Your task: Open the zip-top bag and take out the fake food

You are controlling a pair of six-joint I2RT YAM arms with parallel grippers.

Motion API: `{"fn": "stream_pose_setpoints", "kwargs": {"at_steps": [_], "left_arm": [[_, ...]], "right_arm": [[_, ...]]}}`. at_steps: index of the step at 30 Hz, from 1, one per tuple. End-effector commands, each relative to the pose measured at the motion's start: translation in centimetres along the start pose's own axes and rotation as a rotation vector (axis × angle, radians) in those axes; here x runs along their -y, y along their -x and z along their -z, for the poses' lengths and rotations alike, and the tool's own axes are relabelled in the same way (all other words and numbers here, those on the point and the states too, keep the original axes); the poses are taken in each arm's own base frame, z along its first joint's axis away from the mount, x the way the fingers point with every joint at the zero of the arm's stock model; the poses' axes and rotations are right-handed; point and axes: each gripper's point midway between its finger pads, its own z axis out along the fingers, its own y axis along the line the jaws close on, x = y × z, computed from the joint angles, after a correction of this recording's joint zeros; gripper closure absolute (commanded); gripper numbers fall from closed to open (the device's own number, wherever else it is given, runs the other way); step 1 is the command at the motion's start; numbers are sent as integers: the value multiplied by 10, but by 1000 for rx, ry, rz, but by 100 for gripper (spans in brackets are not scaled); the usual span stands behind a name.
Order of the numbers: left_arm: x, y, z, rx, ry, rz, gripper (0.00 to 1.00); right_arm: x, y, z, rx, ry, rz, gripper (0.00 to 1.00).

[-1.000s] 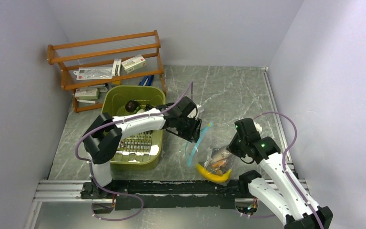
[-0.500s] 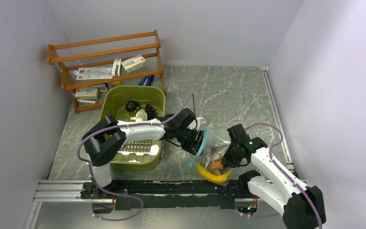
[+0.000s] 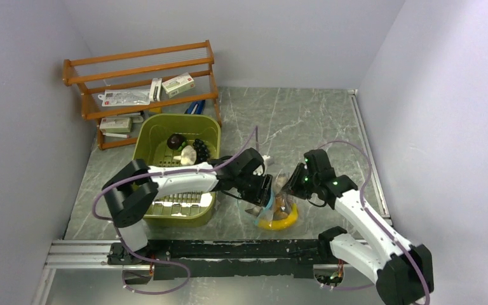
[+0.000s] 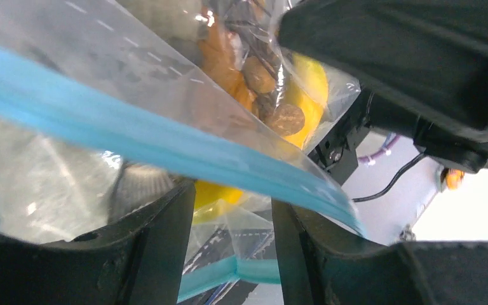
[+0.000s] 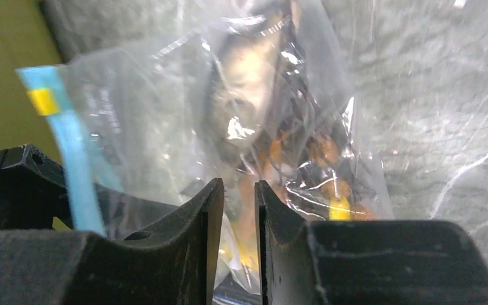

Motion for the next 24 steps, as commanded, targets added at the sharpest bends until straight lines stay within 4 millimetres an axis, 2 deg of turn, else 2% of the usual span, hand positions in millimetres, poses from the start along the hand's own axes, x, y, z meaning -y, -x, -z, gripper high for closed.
{"fn": "stream_pose_setpoints", "kwargs": {"at_steps": [1, 4, 7, 10, 13, 19, 24], "left_arm": [[-14, 23, 29, 162, 126, 49, 40], [-26, 26, 33, 194, 161, 86, 43], [-32, 23, 25, 166, 172, 83, 46], [-38, 17, 10, 100, 180, 71, 55], [-42, 15, 8, 98, 192, 80, 64], [-51, 10, 19, 90, 253, 45, 59], [-50, -13, 4, -62, 208, -67, 50]], "right_arm": [[3, 23, 21, 147, -22, 51, 74], [16, 8, 20, 103, -52, 36, 74], [23, -10, 13, 45, -41, 15, 74], [25, -24, 4, 7, -9, -2, 75], [24, -29, -1, -18, 9, -1, 75], [25, -25, -4, -44, -26, 39, 75], [20, -21, -4, -49, -20, 61, 75]]}}
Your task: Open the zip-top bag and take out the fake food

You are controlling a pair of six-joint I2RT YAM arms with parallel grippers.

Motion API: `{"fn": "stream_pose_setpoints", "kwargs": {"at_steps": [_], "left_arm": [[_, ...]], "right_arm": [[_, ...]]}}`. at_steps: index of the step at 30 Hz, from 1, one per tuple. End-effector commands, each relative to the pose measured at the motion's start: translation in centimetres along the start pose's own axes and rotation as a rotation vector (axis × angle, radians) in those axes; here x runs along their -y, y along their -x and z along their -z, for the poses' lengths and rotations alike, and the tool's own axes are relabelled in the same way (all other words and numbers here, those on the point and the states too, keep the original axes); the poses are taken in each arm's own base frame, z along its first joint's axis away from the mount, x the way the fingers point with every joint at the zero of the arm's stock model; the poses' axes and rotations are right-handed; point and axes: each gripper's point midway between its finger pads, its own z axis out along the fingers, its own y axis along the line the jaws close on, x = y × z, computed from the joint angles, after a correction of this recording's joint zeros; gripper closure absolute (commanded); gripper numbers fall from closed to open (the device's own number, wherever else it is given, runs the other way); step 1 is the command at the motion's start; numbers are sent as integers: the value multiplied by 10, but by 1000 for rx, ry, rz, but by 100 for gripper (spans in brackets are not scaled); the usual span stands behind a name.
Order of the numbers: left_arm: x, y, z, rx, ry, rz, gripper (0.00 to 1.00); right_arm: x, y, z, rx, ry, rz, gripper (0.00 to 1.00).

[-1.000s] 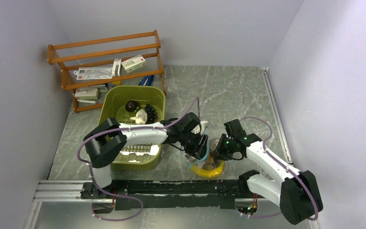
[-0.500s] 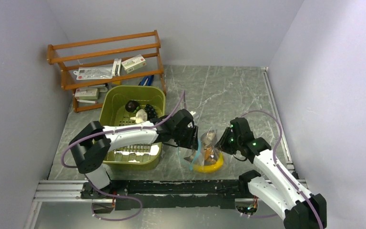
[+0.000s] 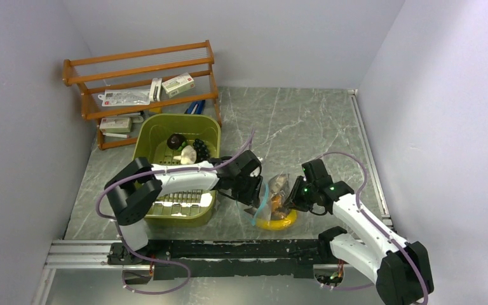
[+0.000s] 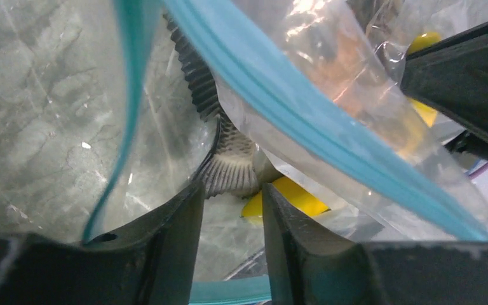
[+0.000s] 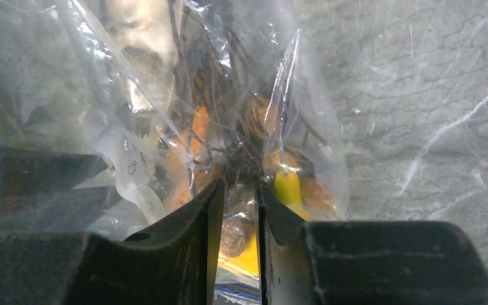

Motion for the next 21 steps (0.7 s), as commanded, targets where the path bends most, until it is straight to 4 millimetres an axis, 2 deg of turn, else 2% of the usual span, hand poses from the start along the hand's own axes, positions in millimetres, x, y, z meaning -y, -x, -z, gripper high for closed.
{"fn": "stream_pose_setpoints", "kwargs": {"at_steps": [1, 4, 7, 9, 16, 19, 21], "left_arm": [[3, -14, -6, -91, 6, -124, 47], [-4, -18, -11, -106, 96, -173, 40], [-7, -21, -17, -110, 151, -213, 37], [-19, -26, -22, -122, 237, -239, 37], [-47, -47, -27, -159, 430, -319, 45], [-53, -44, -22, -129, 485, -319, 56], [-49, -35, -16, -78, 489, -312, 59]], "right_arm": [[-13, 9, 3, 19, 39, 41, 75], [-15, 10, 2, 14, 49, 41, 75], [-15, 8, 2, 9, 48, 35, 75], [-13, 9, 2, 15, 42, 31, 75], [-10, 9, 4, 28, 31, 29, 75], [-10, 9, 2, 22, 28, 28, 75], [-8, 7, 0, 15, 21, 25, 75]]}}
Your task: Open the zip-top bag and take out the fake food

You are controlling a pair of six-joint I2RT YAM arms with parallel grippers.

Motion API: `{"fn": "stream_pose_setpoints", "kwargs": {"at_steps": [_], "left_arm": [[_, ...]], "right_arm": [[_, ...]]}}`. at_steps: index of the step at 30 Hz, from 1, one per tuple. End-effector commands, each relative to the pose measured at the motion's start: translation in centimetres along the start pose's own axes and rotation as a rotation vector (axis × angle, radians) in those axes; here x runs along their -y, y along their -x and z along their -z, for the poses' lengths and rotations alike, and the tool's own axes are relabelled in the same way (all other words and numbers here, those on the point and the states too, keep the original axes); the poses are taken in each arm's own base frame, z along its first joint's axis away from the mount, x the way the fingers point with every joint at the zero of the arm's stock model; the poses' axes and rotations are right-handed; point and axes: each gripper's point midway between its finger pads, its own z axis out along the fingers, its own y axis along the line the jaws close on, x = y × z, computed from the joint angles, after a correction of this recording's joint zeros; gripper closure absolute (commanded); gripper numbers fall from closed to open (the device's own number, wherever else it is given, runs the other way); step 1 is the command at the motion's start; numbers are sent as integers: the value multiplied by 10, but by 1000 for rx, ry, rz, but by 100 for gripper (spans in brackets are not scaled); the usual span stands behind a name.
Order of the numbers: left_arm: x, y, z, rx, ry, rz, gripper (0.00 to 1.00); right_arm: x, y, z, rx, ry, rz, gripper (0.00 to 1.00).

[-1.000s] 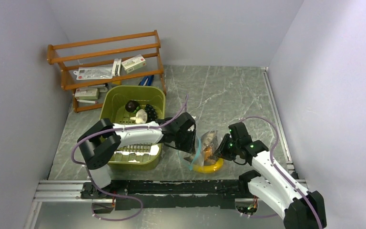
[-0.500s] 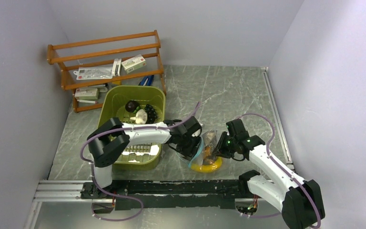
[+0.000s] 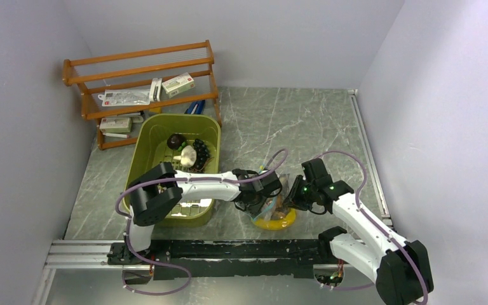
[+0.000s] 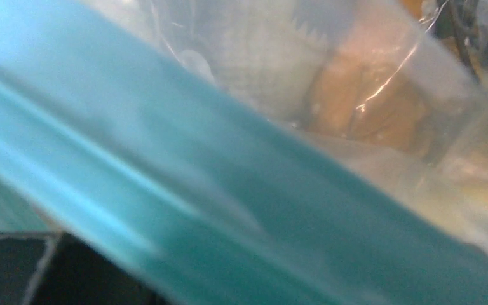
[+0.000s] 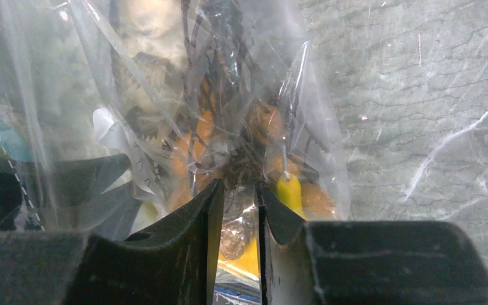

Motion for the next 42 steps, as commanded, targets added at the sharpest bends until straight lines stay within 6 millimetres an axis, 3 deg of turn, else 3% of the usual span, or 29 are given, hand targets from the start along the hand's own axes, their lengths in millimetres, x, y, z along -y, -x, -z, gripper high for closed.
{"fn": "stream_pose_setpoints", "kwargs": {"at_steps": [1, 7, 10, 13, 17, 20, 24, 29, 35, 42], "left_arm": [[-32, -18, 1, -24, 160, -14, 61], [-30, 13, 31, 144, 128, 24, 75], [-37, 15, 34, 160, 160, 28, 85], [-38, 13, 33, 157, 160, 18, 85], [-36, 8, 25, 127, 147, -17, 73], [-36, 4, 16, 108, 147, -46, 57], [-32, 19, 10, 141, 141, -112, 33], [-27, 35, 7, 156, 98, -162, 27], [-23, 18, -6, 70, 26, -247, 36], [-35, -26, -30, -65, 47, -227, 57]], "right_arm": [[-3, 3, -1, 6, 5, 8, 75], [-1, 7, 4, 37, -10, 3, 75], [0, 8, 6, 46, -11, 1, 75], [1, 6, 5, 39, -13, -1, 75], [2, 2, 1, 27, -11, -8, 75], [2, 2, 1, 22, -7, -5, 75], [1, 3, 1, 22, -7, -2, 75], [3, 1, 1, 13, -16, 3, 75], [6, -2, -1, 11, -15, -4, 75], [5, -2, -1, 5, -17, 2, 75]]}}
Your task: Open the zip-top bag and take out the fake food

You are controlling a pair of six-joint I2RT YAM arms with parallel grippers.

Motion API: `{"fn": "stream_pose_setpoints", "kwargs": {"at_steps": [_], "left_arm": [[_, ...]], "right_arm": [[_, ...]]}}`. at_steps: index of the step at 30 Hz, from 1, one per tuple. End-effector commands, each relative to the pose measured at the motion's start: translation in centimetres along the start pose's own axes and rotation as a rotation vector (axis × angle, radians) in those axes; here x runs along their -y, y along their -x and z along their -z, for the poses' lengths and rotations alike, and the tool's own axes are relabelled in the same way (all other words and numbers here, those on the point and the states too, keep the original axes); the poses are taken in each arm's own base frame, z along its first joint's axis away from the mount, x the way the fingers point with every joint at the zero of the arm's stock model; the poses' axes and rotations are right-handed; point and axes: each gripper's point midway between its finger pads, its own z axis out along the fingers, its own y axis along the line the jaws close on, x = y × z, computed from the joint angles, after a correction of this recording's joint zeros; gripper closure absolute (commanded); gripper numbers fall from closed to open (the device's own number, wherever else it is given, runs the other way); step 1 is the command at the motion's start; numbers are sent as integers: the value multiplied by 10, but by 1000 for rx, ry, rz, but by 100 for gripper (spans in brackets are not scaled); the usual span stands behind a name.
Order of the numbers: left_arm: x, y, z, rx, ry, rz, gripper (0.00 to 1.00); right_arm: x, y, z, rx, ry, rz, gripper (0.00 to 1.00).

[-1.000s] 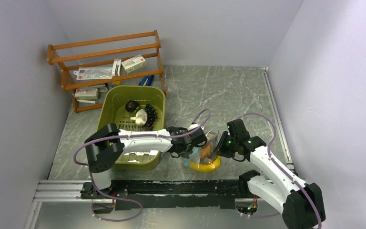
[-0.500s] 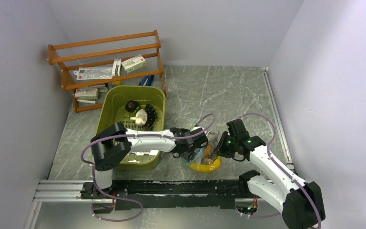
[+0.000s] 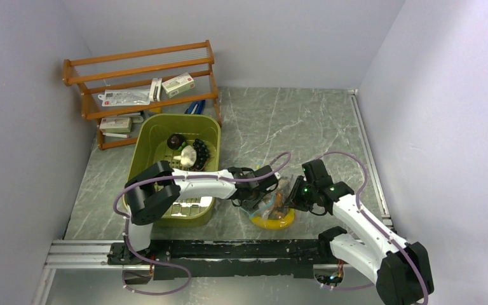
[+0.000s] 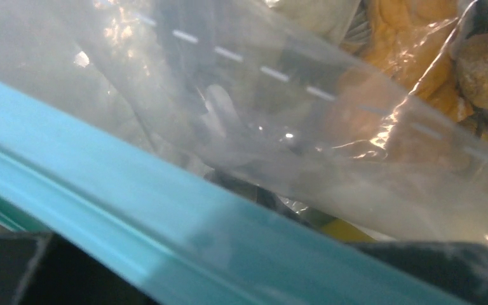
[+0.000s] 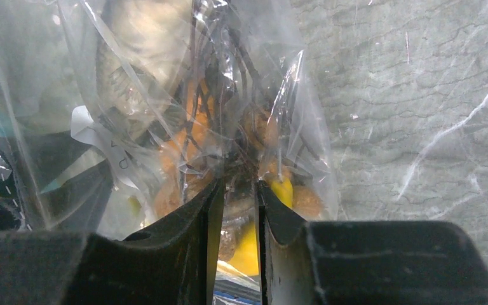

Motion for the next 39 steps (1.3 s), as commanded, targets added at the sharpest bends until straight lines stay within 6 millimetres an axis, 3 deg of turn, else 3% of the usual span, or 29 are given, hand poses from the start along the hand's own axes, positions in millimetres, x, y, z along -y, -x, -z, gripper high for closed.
{"fn": "stream_pose_setpoints", "kwargs": {"at_steps": [1, 6, 14, 18, 27, 34, 39], "left_arm": [[-1, -47, -22, -144, -5, -18, 60], [0, -43, -15, -118, -18, -5, 71], [-5, -8, 11, -25, 15, 10, 92], [-6, 9, 30, 29, 9, 13, 93], [-9, 25, 61, 67, 5, 2, 93], [-19, 18, 73, 21, 65, -5, 93], [-25, 23, 94, 59, 79, 26, 93]], "right_arm": [[0, -1, 0, -4, -3, 12, 75], [0, -1, -2, -7, -4, 9, 75], [1, -1, -2, -6, -9, 3, 75], [4, -1, -2, -2, -20, -6, 75], [6, 0, -4, 6, -38, -18, 75], [16, 0, -8, 16, -81, -28, 75], [21, -1, -11, 13, -102, -26, 75]]}}
